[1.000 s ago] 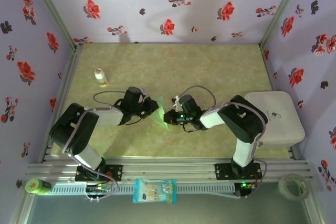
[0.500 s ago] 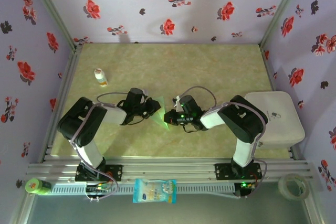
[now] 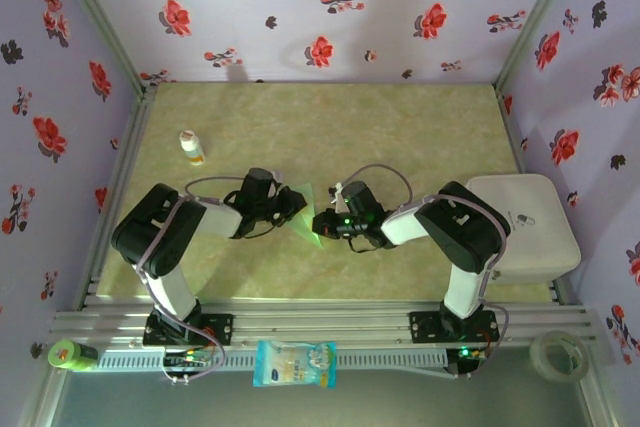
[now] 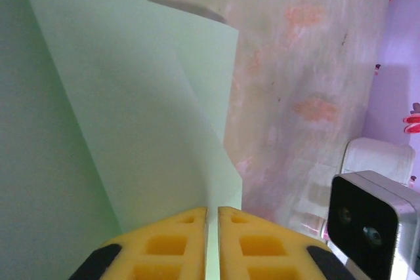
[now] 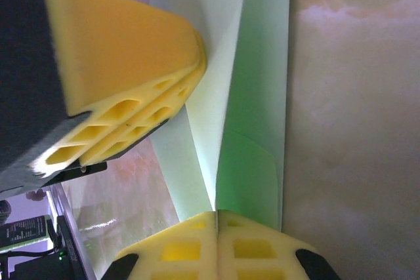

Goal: Fold a paper plane with a square sheet of paper (pick it up from the middle)
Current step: Fourth fold the wing at the center of the table.

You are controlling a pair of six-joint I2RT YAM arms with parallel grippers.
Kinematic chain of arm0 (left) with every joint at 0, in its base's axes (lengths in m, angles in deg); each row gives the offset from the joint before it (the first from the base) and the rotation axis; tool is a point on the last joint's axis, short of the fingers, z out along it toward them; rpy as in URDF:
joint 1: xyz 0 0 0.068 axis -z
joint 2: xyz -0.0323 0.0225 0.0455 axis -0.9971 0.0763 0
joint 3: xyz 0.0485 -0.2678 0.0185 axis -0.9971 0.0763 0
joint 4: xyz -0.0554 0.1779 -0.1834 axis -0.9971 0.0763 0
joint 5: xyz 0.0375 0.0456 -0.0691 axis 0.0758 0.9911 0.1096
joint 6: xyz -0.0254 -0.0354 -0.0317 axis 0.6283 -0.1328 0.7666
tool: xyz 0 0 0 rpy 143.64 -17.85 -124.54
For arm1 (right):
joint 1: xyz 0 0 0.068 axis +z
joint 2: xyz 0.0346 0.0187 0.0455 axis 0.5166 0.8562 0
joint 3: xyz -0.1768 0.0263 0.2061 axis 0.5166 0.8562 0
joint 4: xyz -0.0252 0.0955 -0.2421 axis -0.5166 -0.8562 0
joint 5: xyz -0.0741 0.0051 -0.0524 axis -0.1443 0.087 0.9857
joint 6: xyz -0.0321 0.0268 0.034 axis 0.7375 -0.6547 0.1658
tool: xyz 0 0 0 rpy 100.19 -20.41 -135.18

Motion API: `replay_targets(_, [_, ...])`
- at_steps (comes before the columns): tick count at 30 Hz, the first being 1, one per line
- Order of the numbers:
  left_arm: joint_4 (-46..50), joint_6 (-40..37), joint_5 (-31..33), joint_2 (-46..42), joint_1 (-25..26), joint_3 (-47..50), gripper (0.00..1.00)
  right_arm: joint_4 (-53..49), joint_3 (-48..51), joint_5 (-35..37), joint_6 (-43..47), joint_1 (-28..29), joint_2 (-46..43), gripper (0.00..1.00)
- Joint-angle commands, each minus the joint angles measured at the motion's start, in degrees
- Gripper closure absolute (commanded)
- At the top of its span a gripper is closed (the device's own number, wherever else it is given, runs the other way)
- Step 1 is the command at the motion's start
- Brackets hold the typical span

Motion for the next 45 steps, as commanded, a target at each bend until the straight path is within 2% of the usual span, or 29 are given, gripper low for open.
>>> replay_targets(1, [-0.36,0.18,-0.58,1.61,0.25,-0.81,0.89,-7.09,0.73,3.32,0.68,-0.84,0.27,1.0])
replay_targets(17, [-0.61,0.29,-0.72,3.2,0.42,-1.58,0.89,-5.46,1.39,2.59,-0.87,-1.31,1.4,1.0])
replay_targets(21, [-2.92,0.67,-0.75,1.54,0.38,-0.42,0.83,-4.59,1.89,2.55,-0.86,-1.57,0.8,1.0])
replay_targets(24, [-1.85,0.36,1.88,-2.02,0.39,1.24,0.78,-4.67,2.21,1.81,-0.23,-2.41,0.17,1.0])
replay_targets(28, [4.73,-0.53,7.4,-7.23,0.34,3.29,0.76,-5.48,2.43,1.38,1.05,-2.9,-0.77,1.0])
replay_targets(32, [8.77,-0.74,8.49,-7.65,0.34,3.44,0.8,-5.07,2.21,0.94,0.92,-2.9,-0.64,1.0])
replay_targets(37, [9.94,0.3,7.36,-4.99,0.43,2.5,0.91,-4.31,2.23,0.53,0.39,-2.9,-0.18,1.0])
replay_targets(45, [13.27,0.91,8.1,-4.22,1.38,2.65,0.97,-3.32,2.67,0.35,-0.51,-2.9,-0.54,1.0])
